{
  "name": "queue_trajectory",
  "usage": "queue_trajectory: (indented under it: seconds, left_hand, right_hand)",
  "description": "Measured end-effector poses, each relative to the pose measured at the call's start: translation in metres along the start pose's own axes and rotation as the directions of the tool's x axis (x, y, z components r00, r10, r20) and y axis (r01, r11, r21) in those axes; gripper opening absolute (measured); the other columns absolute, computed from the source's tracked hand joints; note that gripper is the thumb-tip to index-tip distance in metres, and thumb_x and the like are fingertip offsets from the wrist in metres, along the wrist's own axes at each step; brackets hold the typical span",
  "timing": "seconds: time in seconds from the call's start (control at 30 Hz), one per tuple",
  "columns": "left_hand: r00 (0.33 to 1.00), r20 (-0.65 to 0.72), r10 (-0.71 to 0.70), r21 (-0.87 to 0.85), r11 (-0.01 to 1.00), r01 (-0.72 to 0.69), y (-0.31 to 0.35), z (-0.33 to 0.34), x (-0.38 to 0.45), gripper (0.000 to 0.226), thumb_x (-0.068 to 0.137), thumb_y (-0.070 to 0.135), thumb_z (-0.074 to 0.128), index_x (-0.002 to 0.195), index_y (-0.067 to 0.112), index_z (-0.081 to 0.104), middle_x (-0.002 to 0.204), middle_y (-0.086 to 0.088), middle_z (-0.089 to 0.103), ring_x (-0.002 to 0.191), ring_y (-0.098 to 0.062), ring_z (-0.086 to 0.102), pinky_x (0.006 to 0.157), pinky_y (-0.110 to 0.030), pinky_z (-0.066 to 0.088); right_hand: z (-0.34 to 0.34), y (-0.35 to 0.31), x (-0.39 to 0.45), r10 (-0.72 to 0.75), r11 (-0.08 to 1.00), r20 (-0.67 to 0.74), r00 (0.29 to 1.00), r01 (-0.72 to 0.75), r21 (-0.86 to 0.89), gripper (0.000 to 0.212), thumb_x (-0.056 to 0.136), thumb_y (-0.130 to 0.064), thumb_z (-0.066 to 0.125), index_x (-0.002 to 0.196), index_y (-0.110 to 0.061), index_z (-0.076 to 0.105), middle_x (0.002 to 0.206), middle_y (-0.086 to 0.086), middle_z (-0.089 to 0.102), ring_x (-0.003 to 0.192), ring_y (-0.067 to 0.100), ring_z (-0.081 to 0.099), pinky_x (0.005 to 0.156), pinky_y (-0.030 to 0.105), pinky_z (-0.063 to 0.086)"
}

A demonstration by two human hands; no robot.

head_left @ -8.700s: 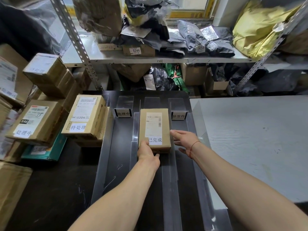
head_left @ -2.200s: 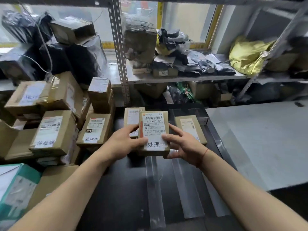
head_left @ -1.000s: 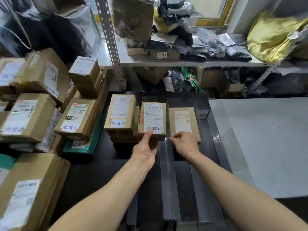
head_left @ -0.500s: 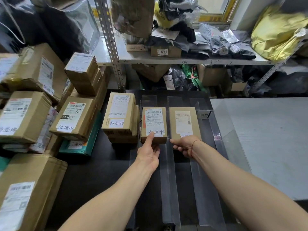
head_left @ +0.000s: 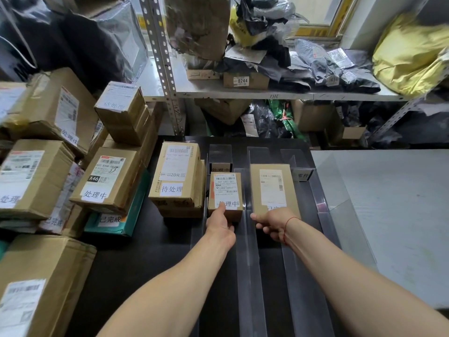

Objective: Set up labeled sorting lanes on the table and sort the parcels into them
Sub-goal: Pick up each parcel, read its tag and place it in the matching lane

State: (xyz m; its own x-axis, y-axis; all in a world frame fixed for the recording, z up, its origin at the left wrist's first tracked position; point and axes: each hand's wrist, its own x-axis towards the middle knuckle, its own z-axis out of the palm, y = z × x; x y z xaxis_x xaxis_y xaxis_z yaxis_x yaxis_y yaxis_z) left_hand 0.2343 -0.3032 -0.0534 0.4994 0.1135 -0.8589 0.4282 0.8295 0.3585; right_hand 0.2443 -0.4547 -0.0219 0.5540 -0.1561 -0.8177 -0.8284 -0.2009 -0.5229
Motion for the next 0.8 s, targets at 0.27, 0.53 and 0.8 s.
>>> queue_trajectory:
  seconds: [0.27,0.53,0.8]
  left_hand:
    - [1.000,-0.018,0.005,-0.036,0.999,-0.006,0.011,0.018,0.013,0.033,0.103,0.022,0.066,0.135,0.016,0.061,0.125,-0.011,0.073,0.122,-0.031,0.066,0.119,-0.049,0.042]
    - [0.998,-0.043,0.037,-0.023,0.999,-0.038,0.017,0.030,0.015,0.035,0.107,0.013,0.059,0.142,0.009,0.056,0.138,-0.016,0.067,0.131,-0.033,0.062,0.121,-0.050,0.041]
    - [0.999,0.034,-0.019,0.114,0.993,0.015,0.031,0.023,-0.009,0.043,0.108,0.007,0.054,0.151,0.007,0.049,0.146,-0.021,0.060,0.140,-0.035,0.055,0.120,-0.049,0.042]
  right_hand:
    - [0.001,0.000,0.000,-0.007,1.000,0.004,1.000,0.007,0.003,0.030,0.091,-0.025,0.083,0.107,-0.008,0.065,0.063,0.001,0.066,0.039,0.005,0.048,0.036,0.017,0.034]
    - [0.002,0.002,0.005,-0.007,1.000,0.001,1.000,0.007,-0.014,0.029,0.092,-0.026,0.082,0.109,-0.008,0.067,0.063,0.000,0.066,0.040,0.005,0.048,0.035,0.018,0.034]
    - [0.004,0.004,0.000,-0.049,0.999,-0.028,0.998,0.048,-0.026,0.027,0.091,-0.027,0.083,0.102,-0.007,0.069,0.065,0.001,0.068,0.044,0.008,0.050,0.039,0.020,0.036]
